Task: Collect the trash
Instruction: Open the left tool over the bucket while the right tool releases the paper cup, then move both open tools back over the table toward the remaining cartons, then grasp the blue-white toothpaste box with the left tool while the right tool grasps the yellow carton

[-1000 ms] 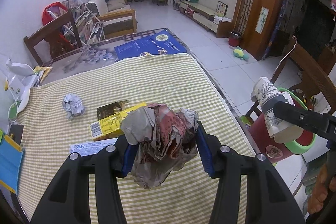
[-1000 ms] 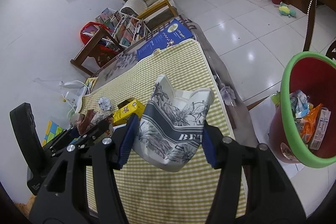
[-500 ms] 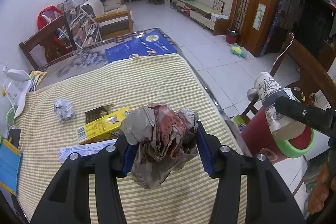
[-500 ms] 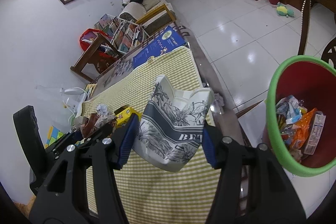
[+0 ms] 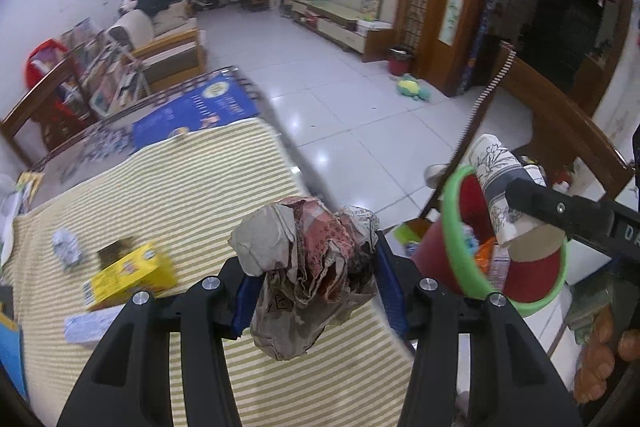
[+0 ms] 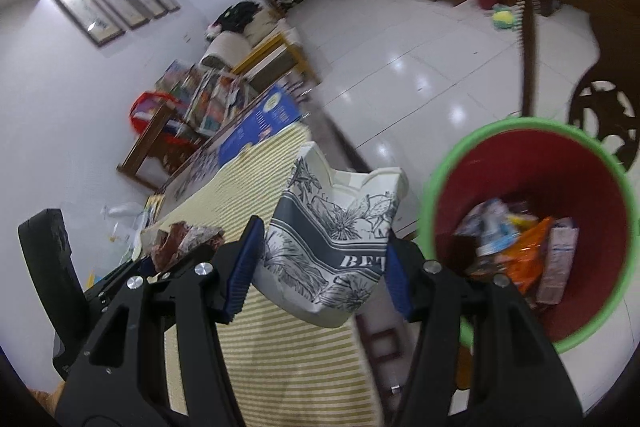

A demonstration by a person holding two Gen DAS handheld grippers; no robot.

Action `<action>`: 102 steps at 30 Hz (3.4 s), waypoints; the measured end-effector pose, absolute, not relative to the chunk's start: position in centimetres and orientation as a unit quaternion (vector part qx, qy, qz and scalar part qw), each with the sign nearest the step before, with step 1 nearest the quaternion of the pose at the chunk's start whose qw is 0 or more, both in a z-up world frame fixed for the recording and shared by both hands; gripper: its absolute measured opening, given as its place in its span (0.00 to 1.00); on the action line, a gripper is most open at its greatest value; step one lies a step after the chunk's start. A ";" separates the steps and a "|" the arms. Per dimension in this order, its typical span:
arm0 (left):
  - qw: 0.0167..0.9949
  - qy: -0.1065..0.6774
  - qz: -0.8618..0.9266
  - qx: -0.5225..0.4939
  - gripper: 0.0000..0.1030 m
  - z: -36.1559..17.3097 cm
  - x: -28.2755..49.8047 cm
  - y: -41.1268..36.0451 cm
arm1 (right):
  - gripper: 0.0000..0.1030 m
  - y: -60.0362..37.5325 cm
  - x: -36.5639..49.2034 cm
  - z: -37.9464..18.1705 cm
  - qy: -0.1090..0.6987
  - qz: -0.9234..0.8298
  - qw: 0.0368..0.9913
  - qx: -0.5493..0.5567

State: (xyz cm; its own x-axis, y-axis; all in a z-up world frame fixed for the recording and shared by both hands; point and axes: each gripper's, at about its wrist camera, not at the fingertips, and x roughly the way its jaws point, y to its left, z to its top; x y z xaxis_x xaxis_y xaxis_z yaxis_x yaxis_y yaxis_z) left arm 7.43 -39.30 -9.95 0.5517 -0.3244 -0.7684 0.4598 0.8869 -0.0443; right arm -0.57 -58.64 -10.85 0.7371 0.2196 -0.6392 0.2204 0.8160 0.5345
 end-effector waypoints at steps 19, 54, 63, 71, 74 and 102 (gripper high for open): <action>0.787 0.441 -0.416 0.113 0.56 -11.8 5.1 -56.0 | 0.53 -72.5 -7.8 -12.8 0.345 -0.153 0.860 0.344; 0.771 0.496 -0.225 0.331 0.80 -19.9 12.2 -15.3 | 0.78 -53.2 -2.2 -14.6 0.413 -0.054 0.847 0.329; 0.769 0.488 -0.246 0.332 0.74 -21.7 13.2 -14.6 | 0.78 -46.9 -0.9 -14.7 0.423 -0.045 0.847 0.320; 0.784 0.481 -0.253 0.299 0.61 -22.1 14.6 -13.7 | 0.78 -39.2 2.6 -15.5 0.447 0.003 0.843 0.299; 0.791 0.487 -0.258 0.266 0.43 -21.1 14.5 -11.8 | 0.78 -37.2 3.8 -15.8 0.452 0.014 0.842 0.294; 0.817 0.542 -0.194 0.035 0.72 -20.7 17.5 -2.8 | 0.84 -20.4 22.7 -20.0 0.584 0.260 0.748 -0.177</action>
